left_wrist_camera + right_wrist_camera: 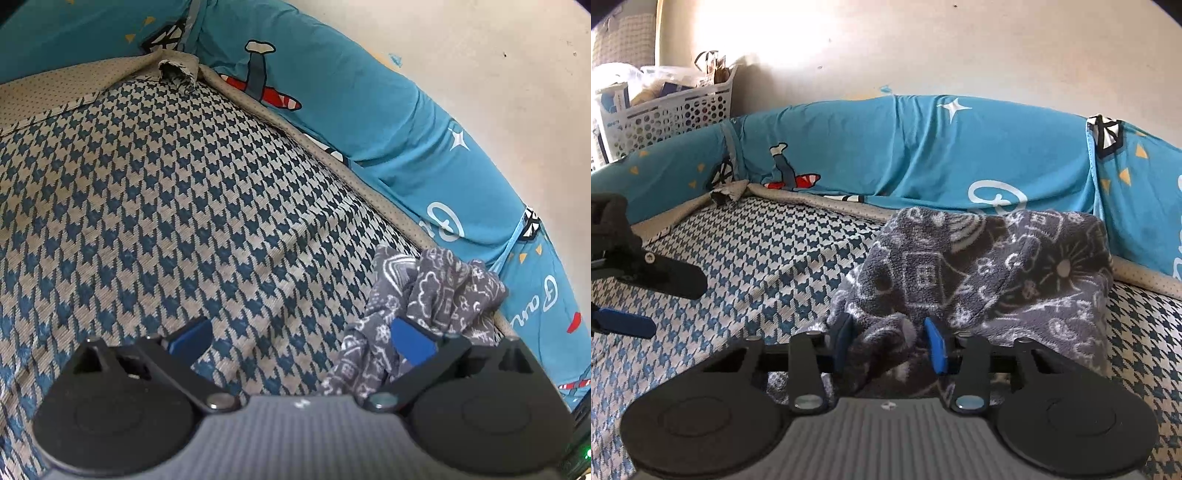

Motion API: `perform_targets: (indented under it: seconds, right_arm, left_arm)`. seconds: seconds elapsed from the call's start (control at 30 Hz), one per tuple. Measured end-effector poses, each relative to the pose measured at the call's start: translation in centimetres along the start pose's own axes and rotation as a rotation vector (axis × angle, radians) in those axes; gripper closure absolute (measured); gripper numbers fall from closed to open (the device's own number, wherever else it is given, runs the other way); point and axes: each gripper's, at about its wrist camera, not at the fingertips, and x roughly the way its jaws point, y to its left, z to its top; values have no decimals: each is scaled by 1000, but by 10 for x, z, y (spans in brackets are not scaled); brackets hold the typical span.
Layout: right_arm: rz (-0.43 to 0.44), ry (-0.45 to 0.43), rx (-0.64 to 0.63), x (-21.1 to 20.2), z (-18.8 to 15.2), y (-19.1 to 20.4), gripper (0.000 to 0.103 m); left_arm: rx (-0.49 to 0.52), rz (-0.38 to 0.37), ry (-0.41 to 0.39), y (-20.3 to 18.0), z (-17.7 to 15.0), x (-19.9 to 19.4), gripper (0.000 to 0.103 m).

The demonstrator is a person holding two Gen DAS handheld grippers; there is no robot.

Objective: Fold clothes

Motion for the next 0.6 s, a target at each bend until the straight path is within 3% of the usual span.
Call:
perform_targets:
  seconds: [0.17,0.33,0.53,0.6]
  right_arm:
    - [27,-7,108,-3,6,-10,83]
    - [66,-10,260,-4,13,-25,87]
    - [98,-50,332,-8,25,-26,90]
    - [125,-78,352,-8,31,-26,100]
  left_arm:
    - [-2,-5,-4,0,0,-2,0]
    - [-3,-25,-1,-1,-2,-5,0]
    - [24,-21,-28,-5,0,-11,0]
    - [28,-21,-38,-6,0,-13,0]
